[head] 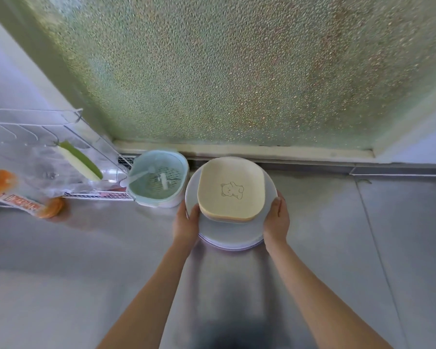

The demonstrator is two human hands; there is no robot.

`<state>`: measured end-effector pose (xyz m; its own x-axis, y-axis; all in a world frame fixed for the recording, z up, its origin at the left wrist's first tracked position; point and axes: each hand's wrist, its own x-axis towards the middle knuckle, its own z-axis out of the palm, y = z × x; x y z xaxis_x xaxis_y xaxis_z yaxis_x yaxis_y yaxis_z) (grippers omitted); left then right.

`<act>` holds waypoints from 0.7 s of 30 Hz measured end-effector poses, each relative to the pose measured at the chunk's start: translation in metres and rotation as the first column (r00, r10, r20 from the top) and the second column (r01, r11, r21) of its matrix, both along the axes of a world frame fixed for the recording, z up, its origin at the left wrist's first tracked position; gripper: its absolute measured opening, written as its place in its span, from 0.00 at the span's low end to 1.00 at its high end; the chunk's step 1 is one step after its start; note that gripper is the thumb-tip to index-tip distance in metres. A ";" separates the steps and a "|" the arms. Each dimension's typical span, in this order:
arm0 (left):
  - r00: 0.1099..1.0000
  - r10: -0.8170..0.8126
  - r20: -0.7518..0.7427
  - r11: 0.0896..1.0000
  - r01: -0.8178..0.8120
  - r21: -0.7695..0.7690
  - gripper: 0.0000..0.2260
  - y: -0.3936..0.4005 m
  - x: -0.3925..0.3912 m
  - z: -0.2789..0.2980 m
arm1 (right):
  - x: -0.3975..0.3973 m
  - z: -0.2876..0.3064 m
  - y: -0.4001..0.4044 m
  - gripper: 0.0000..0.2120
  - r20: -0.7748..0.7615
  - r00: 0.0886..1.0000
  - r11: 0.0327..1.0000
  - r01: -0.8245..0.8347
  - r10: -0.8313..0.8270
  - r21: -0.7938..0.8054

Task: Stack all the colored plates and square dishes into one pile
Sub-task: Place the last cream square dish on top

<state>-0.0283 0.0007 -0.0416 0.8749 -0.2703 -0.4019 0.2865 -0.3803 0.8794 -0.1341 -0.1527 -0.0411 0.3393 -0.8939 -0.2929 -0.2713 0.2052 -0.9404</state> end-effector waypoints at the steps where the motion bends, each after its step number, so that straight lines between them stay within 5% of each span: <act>1: 1.000 0.004 0.009 1.000 -0.004 -0.003 0.19 0.001 0.002 -0.001 | 0.002 0.000 0.001 0.14 0.000 1.000 1.000 0.001 -0.001 0.004; 21: 0.995 -0.073 0.075 0.995 0.077 -0.060 0.23 0.009 0.003 -0.004 | 0.007 0.007 -0.007 0.19 -0.190 0.965 0.983 -0.175 0.183 0.057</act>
